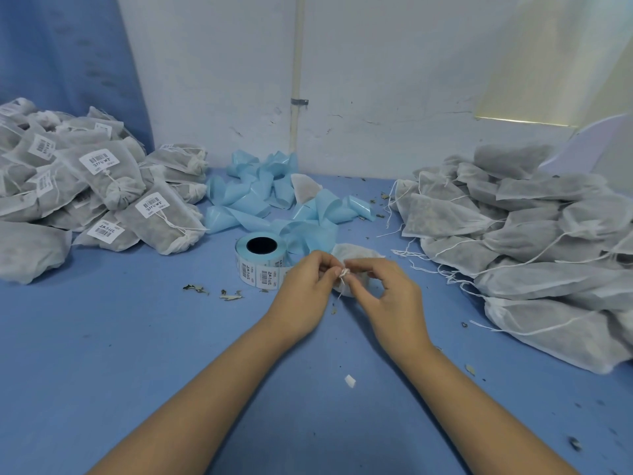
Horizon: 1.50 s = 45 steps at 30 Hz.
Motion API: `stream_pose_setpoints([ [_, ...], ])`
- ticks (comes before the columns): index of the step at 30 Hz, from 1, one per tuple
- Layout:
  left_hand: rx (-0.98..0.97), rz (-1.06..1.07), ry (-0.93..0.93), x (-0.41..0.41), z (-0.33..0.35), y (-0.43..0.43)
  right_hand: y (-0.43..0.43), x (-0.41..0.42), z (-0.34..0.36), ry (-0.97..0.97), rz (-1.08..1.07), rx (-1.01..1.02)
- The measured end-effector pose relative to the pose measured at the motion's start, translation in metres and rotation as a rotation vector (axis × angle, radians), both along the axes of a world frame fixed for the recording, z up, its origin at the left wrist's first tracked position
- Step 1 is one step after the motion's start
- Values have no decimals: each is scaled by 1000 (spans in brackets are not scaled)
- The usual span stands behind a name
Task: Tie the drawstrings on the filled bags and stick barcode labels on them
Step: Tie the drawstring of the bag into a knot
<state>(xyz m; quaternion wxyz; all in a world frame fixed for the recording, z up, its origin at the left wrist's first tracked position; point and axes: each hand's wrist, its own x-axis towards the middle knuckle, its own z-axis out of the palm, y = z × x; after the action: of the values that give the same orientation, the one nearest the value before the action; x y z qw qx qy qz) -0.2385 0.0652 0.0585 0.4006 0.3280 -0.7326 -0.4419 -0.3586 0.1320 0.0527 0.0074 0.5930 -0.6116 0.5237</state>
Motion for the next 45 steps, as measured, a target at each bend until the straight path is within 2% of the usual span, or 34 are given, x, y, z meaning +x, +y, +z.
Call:
stream_pose_setpoints([
  [4,-126,46,-24,-1,0,0,-1,0,-2,-39,24,85],
  [13,-186,152,-46,6,3,-6,-2,4,-1,-23,7,177],
  [15,-287,151,-93,8,5,-6,-2,3,-1,-58,8,187],
  [19,-693,179,-313,14,6,-5,-1,3,0,-84,10,211],
  [26,-840,274,-453,18,8,-7,-4,5,0,-70,2,222],
  [30,-699,254,-312,16,3,-7,-3,4,-3,72,-34,180],
  [34,-342,283,-46,12,7,-5,-4,1,-9,292,-99,226],
  [36,-191,308,29,9,11,-4,-6,-2,-11,320,-105,229],
  [41,17,286,230,7,22,1,-7,-6,-12,163,-149,106],
  [45,22,238,222,6,29,4,-6,-2,-4,-99,-54,80],
])
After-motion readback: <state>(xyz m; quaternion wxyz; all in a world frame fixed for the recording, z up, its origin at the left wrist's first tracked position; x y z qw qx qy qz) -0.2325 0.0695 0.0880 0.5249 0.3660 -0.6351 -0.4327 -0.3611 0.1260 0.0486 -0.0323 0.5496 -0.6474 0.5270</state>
